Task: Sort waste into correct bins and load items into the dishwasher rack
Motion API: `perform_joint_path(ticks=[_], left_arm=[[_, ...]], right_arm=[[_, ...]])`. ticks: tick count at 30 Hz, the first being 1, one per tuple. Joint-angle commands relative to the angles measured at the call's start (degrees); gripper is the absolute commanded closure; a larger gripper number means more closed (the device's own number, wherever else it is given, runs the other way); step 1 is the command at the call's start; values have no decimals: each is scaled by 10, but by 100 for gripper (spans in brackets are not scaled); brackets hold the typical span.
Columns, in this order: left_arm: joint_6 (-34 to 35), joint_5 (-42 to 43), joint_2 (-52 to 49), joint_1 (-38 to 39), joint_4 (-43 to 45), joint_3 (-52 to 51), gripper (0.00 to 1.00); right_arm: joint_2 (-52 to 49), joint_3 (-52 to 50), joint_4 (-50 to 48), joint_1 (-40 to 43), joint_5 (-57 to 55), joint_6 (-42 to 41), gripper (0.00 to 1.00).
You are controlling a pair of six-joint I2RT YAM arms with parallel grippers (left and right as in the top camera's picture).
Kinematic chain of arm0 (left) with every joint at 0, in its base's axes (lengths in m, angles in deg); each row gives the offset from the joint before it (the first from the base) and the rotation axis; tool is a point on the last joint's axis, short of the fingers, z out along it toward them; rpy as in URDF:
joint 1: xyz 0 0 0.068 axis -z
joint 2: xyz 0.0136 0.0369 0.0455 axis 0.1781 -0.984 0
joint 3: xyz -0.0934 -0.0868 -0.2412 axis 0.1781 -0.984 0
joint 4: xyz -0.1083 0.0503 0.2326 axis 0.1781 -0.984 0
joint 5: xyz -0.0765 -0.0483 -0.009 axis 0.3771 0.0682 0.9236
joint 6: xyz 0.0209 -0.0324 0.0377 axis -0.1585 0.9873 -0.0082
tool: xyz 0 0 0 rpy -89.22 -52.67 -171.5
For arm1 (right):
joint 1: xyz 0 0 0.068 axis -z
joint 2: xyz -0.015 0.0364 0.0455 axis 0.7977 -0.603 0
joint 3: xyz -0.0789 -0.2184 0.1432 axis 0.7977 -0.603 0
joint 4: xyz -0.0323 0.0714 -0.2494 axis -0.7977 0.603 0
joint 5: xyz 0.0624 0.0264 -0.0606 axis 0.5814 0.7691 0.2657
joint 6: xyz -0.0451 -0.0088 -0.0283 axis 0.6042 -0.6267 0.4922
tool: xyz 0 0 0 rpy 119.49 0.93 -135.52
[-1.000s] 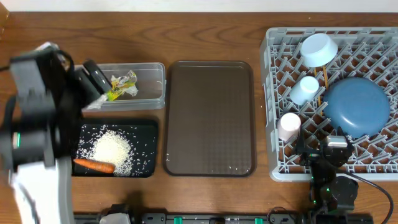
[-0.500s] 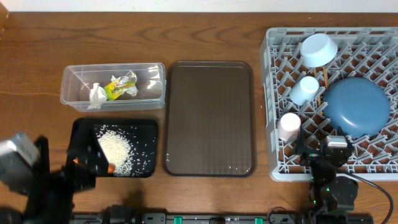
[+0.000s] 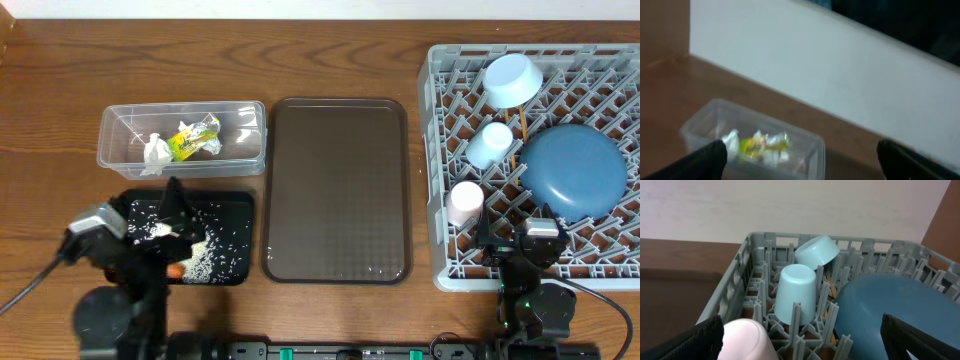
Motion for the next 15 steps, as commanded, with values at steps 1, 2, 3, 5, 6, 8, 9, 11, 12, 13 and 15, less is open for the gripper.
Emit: perform_joint_path(ticks=[1, 2, 3, 5, 6, 8, 9, 11, 12, 13, 15], left_arm=[[-3, -10, 48, 2, 99, -109, 2], [-3, -8, 58, 2, 132, -136, 2], [-3, -8, 69, 2, 162, -163, 2], [-3, -8, 93, 2, 222, -218, 2], [-3, -8, 105, 2, 245, -242, 2], [-3, -8, 129, 2, 277, -278, 2], [-3, -8, 141, 2, 290, -294, 2], [-3, 5, 159, 2, 311, -319, 2], [-3, 7, 168, 2, 319, -330, 2], [1, 7, 168, 2, 330, -339, 2], [17, 7, 168, 2, 334, -348, 2]], right_arm=[[4, -1, 2, -6, -6, -9, 1], [4, -1, 2, -6, -6, -9, 1], [4, -1, 2, -6, -6, -9, 1], [4, -1, 2, -6, -6, -9, 1], [4, -1, 2, -6, -6, -9, 1], [4, -1, 2, -6, -6, -9, 1], [4, -1, 2, -6, -6, -9, 1], [4, -1, 2, -6, -6, -9, 1], [4, -1, 2, -6, -6, -9, 1], [4, -1, 2, -6, -6, -9, 1], [4, -1, 2, -6, -6, -9, 1]])
